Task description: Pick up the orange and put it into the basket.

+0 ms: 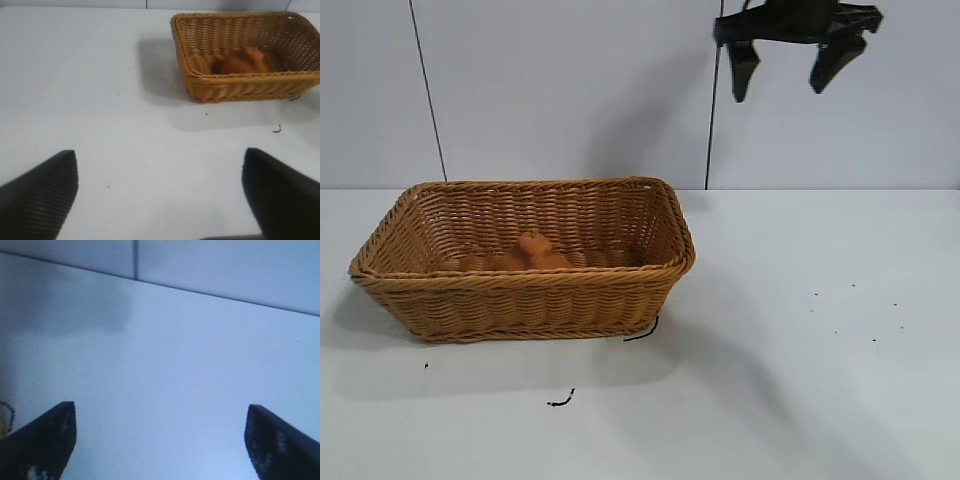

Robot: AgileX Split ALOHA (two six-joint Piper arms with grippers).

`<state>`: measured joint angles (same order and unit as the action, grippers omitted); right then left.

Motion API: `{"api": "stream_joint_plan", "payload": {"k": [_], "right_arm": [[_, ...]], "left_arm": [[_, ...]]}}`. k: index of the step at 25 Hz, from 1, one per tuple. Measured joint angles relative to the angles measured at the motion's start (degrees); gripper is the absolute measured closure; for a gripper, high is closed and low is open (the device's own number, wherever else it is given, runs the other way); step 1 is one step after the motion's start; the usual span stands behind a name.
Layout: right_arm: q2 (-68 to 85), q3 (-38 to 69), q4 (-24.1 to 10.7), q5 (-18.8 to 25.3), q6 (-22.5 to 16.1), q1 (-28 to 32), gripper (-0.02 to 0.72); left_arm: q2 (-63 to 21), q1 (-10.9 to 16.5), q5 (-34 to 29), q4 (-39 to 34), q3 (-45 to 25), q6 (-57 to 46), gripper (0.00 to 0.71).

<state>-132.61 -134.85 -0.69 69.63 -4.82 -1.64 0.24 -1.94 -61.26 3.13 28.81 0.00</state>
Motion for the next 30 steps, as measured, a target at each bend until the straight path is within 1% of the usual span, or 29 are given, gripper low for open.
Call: {"api": "stream_joint_plan", "payload": {"k": [3,5,9,12,17,21,24,30], "right_arm": [[0.0,0.4,0.7,0.0,0.0,1.4,0.05],[0.8,2.8,0.7,-0.2,0.5,2.2,0.05],[4.8,13.9,0.7,-0.2,2.0,2.3,0.053],[9.7,22.6,1.8,-0.3,2.6,2.3,0.058],[22.6,39.8,3.0,-0.3,2.8,2.3,0.059],[36.2,53.8,3.5,-0.3,3.0,2.3,0.059],[48.5,64.1,3.8,-0.3,3.0,2.3,0.059],[73.5,80.9,3.9,-0.1,3.4,2.3,0.059]], "left_arm": [[0.0,0.0,0.0,0.0,0.0,0.0,0.071],[0.0,0.0,0.0,0.0,0.0,0.0,0.071],[0.0,0.0,0.0,0.0,0.0,0.0,0.071],[0.0,0.0,0.0,0.0,0.0,0.0,0.071],[0.0,0.0,0.0,0.0,0.0,0.0,0.071],[0.0,0.0,0.0,0.0,0.0,0.0,0.071],[0.0,0.0,0.0,0.0,0.0,0.0,0.071],[0.0,0.0,0.0,0.0,0.0,0.0,0.071]]}}
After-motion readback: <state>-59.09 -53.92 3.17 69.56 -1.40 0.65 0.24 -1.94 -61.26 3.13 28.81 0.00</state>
